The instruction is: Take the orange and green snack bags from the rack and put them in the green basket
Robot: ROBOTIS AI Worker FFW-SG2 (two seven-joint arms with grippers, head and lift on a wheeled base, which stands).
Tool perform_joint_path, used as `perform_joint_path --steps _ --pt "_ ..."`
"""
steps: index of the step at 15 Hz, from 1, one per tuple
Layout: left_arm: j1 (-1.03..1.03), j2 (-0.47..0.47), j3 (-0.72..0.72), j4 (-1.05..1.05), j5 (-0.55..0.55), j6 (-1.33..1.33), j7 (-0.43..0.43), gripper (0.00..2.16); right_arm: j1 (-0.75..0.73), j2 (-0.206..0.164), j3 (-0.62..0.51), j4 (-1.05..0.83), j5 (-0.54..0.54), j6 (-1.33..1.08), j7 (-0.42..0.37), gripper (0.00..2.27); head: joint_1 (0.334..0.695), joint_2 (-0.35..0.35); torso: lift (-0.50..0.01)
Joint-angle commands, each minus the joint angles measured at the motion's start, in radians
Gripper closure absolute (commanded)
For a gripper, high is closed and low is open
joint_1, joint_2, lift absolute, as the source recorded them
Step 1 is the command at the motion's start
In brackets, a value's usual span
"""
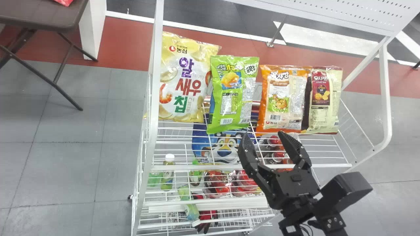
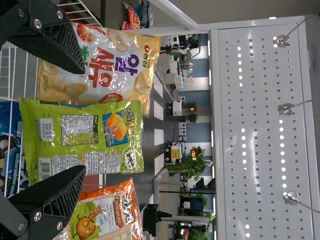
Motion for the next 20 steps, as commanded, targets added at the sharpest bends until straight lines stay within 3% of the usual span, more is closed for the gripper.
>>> perform_joint_path --steps 1,10,20 --pt "0.0 -0.001 0.0 0.003 0.001 -0.007 0.0 1.95 -0.002 0.002 0.0 0.002 0.001 0.004 0.0 0.14 0.695 -0.35 0.0" --pt "-0.002 -0.001 0.002 0.003 -0.001 -0.013 -0.005 1.95 -0.084 0.008 -0.006 0.052 0.007 0.083 0.008 0.14 0.695 -0.35 0.0" --pt "-0.037 0.011 -0.015 0.007 -0.019 0.033 -0.005 1.95 -0.407 0.032 -0.021 0.281 0.057 0.246 0.065 0.14 0.695 -0.35 0.0"
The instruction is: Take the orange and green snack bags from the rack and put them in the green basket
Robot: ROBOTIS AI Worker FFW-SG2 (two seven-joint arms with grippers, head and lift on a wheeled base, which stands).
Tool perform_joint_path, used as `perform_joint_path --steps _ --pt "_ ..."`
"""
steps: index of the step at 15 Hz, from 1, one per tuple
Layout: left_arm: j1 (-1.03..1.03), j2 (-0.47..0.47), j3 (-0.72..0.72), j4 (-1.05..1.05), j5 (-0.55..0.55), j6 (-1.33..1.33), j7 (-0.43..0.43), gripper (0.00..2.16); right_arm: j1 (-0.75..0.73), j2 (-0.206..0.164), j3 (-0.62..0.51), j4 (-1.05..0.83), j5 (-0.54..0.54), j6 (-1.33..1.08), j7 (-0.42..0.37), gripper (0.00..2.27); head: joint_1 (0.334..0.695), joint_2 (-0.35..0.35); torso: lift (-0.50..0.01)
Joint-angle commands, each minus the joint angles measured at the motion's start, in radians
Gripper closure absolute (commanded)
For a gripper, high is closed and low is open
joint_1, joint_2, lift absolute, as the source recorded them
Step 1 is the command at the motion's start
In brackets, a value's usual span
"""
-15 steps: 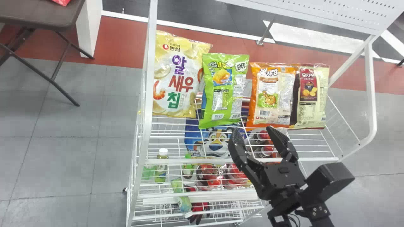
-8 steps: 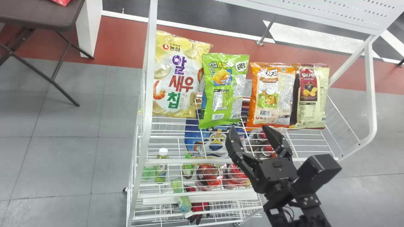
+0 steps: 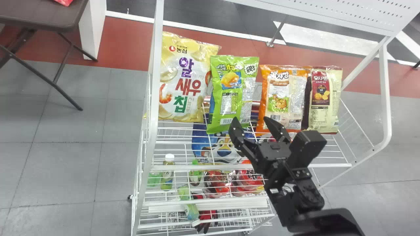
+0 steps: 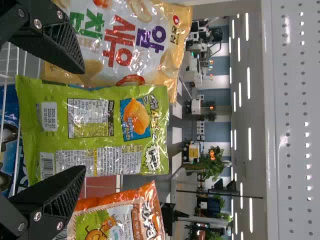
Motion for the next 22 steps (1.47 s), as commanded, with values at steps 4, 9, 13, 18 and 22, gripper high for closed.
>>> perform_joint_path --steps 4,9,13,18,22 --pt "0.007 0.004 0.003 0.002 -0.009 0.005 0.0 1.95 -0.174 0.005 0.006 0.15 0.008 0.046 0.03 0.14 0.695 -0.35 0.0" --pt "-0.007 0.0 -0.002 0.017 -0.019 0.005 0.0 1.95 -0.269 0.005 0.006 0.23 0.022 0.052 0.055 0.14 0.695 -0.35 0.0" --pt "-0.007 0.001 0.003 0.02 -0.021 0.005 0.0 1.95 -0.327 0.007 0.018 0.298 0.031 0.064 0.055 0.14 0.695 -0.35 0.0" --pt "-0.01 0.0 0.006 0.023 -0.021 0.005 0.0 1.95 -0.404 0.005 0.03 0.397 0.043 0.064 0.072 0.14 0.695 -0.35 0.0" --pt "-0.016 -0.002 0.008 0.031 -0.021 0.005 0.001 1.95 -0.434 0.005 0.041 0.416 0.073 0.113 0.088 0.66 0.695 -0.35 0.0"
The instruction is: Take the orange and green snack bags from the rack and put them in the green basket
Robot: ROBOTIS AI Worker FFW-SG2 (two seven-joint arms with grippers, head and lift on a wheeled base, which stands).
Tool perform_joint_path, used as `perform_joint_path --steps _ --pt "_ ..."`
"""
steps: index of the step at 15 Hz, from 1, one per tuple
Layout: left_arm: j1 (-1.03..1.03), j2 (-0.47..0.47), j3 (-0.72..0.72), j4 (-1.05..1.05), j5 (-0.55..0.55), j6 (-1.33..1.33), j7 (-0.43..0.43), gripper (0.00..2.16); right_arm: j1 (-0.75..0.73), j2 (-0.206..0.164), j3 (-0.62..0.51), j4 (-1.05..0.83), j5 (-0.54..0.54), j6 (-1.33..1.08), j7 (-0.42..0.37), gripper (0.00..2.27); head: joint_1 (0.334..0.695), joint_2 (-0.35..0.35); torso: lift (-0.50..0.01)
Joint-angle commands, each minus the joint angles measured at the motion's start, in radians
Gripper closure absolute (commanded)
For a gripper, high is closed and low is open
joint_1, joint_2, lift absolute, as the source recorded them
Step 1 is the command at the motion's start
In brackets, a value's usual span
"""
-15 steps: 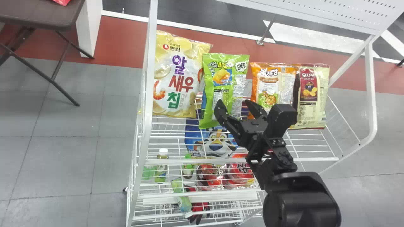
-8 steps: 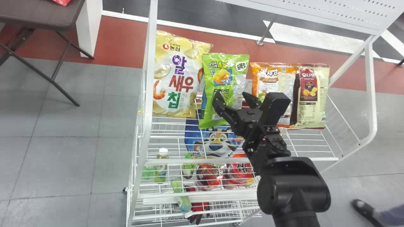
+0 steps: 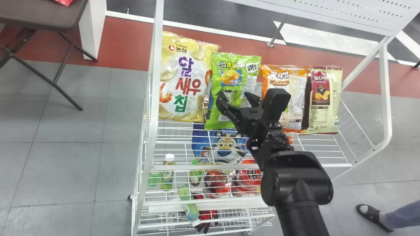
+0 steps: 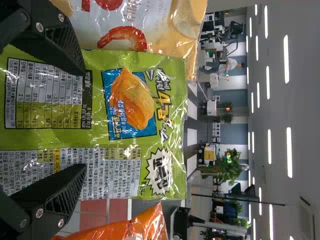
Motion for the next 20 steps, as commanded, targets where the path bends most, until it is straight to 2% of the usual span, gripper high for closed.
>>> perform_joint_path --steps 1,2,4,10,15,18,20 --pt "-0.004 -0.001 0.0 0.003 0.0 0.001 0.003 1.95 -0.004 0.0 0.013 0.0 0.018 0.027 0.013 1.44 0.695 -0.35 0.0" --pt "-0.006 -0.001 0.0 0.003 0.0 0.001 0.003 1.95 0.005 0.001 0.013 -0.008 0.015 0.02 0.013 1.99 0.695 -0.35 0.0" --pt "-0.006 -0.001 0.0 0.002 0.0 0.001 0.003 1.95 0.03 0.001 0.013 -0.039 0.015 0.002 0.013 2.15 0.695 -0.35 0.0" --pt "-0.012 -0.002 0.0 -0.003 0.0 0.001 0.0 1.95 0.117 0.0 -0.035 -0.163 -0.002 -0.032 0.013 2.22 0.695 -0.35 0.0" --pt "-0.016 -0.002 0.011 -0.01 0.002 0.001 -0.014 1.95 0.29 -0.002 -0.098 -0.448 -0.085 0.091 0.03 2.22 0.695 -0.35 0.0" --pt "-0.032 -0.004 0.018 -0.01 0.008 0.001 -0.013 1.95 0.422 0.0 -0.164 -0.62 -0.177 0.208 0.087 2.22 0.695 -0.35 0.0" --pt "-0.047 -0.007 0.018 -0.007 0.008 0.001 -0.002 1.95 0.517 0.014 -0.22 -0.721 -0.237 0.223 0.14 2.22 0.695 -0.35 0.0"
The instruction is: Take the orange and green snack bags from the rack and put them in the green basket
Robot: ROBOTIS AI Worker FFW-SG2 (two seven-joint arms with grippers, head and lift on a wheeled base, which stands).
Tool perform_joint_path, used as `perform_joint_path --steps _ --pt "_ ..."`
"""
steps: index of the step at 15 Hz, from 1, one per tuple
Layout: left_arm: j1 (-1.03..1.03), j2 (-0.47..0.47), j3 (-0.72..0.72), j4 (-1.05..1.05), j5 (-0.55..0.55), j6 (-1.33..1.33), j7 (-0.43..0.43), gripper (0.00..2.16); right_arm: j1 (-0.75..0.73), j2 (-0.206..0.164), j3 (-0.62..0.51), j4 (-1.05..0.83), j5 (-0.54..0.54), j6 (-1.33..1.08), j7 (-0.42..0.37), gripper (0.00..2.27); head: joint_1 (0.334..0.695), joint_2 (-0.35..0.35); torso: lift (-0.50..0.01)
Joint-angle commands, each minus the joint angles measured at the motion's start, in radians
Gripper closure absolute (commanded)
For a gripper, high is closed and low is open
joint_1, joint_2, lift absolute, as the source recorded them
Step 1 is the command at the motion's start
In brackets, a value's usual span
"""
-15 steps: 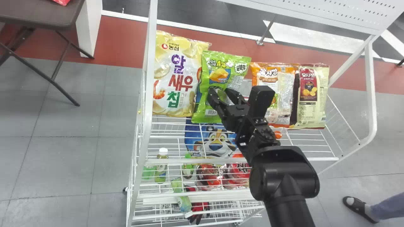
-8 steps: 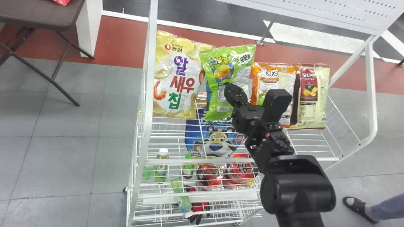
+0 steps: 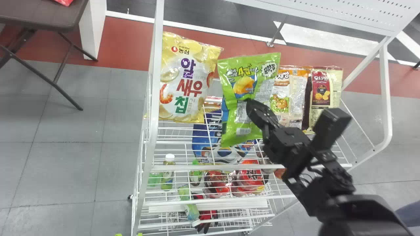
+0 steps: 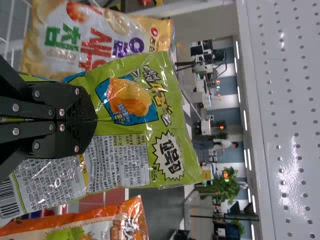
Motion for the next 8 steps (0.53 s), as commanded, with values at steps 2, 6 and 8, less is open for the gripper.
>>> perform_joint_path --steps 2,6,8 --pt "-0.021 -0.01 0.005 0.006 -0.004 -0.001 0.012 1.95 0.119 0.01 -0.086 -0.148 -0.116 0.118 0.062 2.22 0.695 -0.35 0.0" --pt "-0.025 -0.036 0.029 -0.008 -0.005 -0.001 0.008 1.95 0.167 0.01 -0.12 -0.218 -0.193 0.467 0.123 2.22 0.695 -0.35 0.0" --pt "-0.025 -0.038 0.034 -0.014 -0.005 -0.001 0.011 1.95 0.188 0.011 -0.125 -0.231 -0.225 0.627 0.155 2.22 0.695 -0.35 0.0"
